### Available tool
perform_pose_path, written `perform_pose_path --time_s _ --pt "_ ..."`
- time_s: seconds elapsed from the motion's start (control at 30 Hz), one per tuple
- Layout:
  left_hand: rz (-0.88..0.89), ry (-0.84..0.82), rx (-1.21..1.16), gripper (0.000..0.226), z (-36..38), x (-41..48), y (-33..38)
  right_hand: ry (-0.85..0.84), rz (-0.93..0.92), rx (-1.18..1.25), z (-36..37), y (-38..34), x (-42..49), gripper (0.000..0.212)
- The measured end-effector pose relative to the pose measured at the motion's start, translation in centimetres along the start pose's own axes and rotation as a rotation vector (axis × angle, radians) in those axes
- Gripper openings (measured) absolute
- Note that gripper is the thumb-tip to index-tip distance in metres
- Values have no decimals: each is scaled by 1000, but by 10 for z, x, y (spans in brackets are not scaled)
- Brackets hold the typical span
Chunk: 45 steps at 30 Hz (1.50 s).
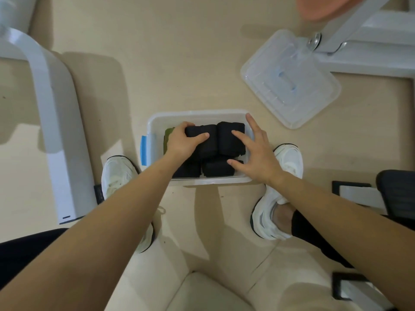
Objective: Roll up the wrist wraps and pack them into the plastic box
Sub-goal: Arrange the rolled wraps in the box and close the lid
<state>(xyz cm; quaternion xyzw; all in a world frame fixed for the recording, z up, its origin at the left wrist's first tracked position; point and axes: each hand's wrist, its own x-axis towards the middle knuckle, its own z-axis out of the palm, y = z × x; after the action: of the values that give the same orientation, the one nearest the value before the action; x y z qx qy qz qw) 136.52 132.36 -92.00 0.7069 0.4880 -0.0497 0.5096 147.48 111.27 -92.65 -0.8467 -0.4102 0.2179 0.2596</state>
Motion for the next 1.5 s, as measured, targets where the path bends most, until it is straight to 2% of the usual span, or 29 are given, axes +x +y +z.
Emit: perform_pose_path --time_s 0.1,0.17,0.27,0.37,0.67,0.87,1.03,1.1,1.17,1.23,1.27,1.33,1.37,1.5 --pt "47 186 -14 76 12 -12 -13 2 1 1 0 0 0 79" --pt "99 217 35 81 14 -20 -18 7 0 4 0 0 1 79" --pt "280 189 210 77 12 -32 -23 8 -1 3 1 1 1 79" --pt "429 148 493 64 12 -40 -28 8 -1 8 1 1 1 79" --pt "495 118 714 56 8 -16 -31 -18 14 23 0 1 1 81" --pt "462 -4 747 62 0 -16 -22 -87 31 -25 -6 -2 0 90" --pt "452 -257 875 70 -45 -26 -14 -226 31 -128 -20 -6 1 90" --pt "515 -195 948 60 -67 -36 -11 -254 44 -121 -29 -8 1 85" --pt "563 25 921 46 -85 -48 -9 -221 83 -133 -37 -10 -3 81" --pt "474 219 791 45 -94 -59 -11 -128 204 -80 -43 -13 -7 81" --pt "374 266 709 52 -96 -62 -14 -88 289 -10 -44 -12 -8 83" --pt "151 240 559 62 -96 -63 -22 -62 428 167 -45 -10 -8 87" --pt "79 199 519 60 -94 -63 -26 -58 457 234 -44 -9 -6 85" --pt "83 189 402 34 -86 -57 -36 -11 445 295 -41 -5 0 55"
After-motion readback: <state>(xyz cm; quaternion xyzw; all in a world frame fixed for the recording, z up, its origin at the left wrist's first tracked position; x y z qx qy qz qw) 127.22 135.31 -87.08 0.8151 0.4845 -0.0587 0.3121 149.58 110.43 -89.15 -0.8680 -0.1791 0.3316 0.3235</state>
